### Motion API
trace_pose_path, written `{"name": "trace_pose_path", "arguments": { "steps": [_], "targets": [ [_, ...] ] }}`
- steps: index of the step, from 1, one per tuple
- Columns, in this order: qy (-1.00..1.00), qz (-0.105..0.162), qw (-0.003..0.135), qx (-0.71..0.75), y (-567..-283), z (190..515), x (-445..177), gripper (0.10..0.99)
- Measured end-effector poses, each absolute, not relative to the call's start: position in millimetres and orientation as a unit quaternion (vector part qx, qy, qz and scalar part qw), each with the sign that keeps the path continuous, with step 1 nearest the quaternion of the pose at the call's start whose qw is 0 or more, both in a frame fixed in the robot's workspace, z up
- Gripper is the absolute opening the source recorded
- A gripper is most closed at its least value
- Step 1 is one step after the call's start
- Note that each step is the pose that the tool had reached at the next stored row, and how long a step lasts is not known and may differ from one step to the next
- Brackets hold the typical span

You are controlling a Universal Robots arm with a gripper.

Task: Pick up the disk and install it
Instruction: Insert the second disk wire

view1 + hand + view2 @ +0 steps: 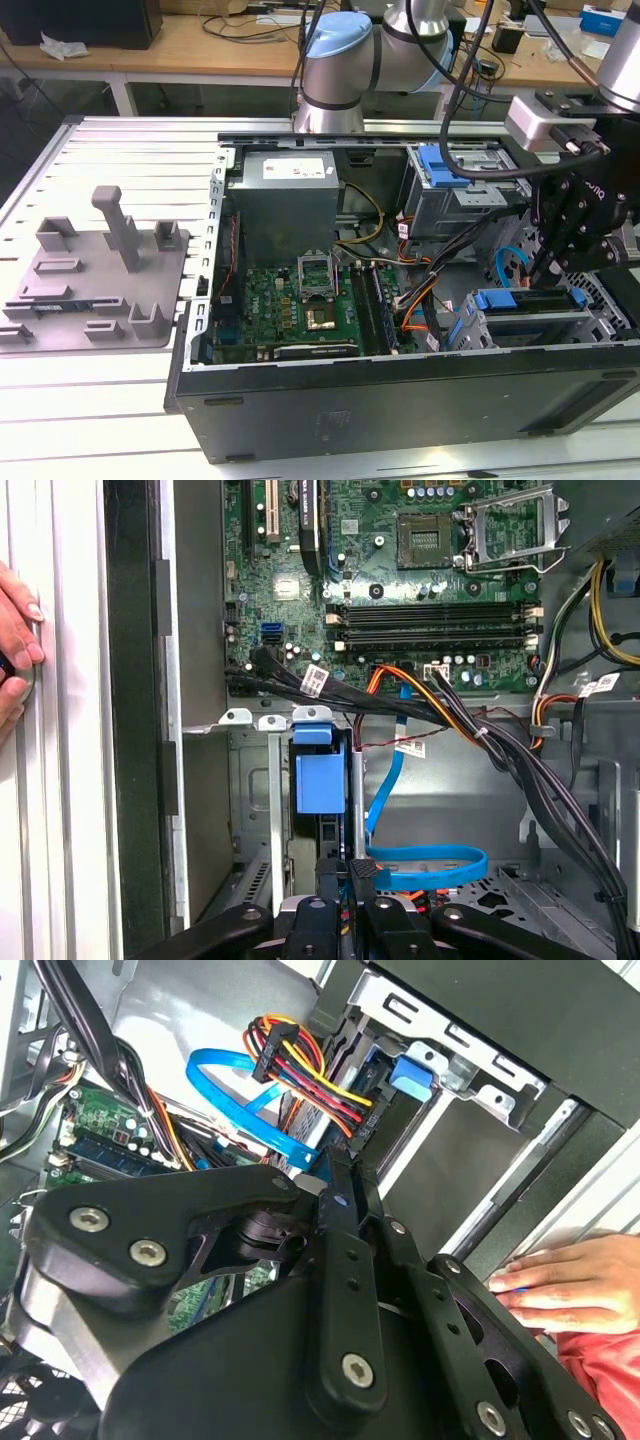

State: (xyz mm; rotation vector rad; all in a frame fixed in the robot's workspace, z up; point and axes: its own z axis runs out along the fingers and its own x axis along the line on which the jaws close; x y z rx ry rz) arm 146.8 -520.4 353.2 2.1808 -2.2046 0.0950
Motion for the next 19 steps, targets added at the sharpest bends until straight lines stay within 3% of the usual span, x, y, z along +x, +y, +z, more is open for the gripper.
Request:
{"name": "trace_pose_path", "arguments": {
  "steps": [19],
  "targets": [
    [-0.71, 0.031, 0.02, 0.703, -521.1, 348.8, 148.2, 0.161]
  ]
}}
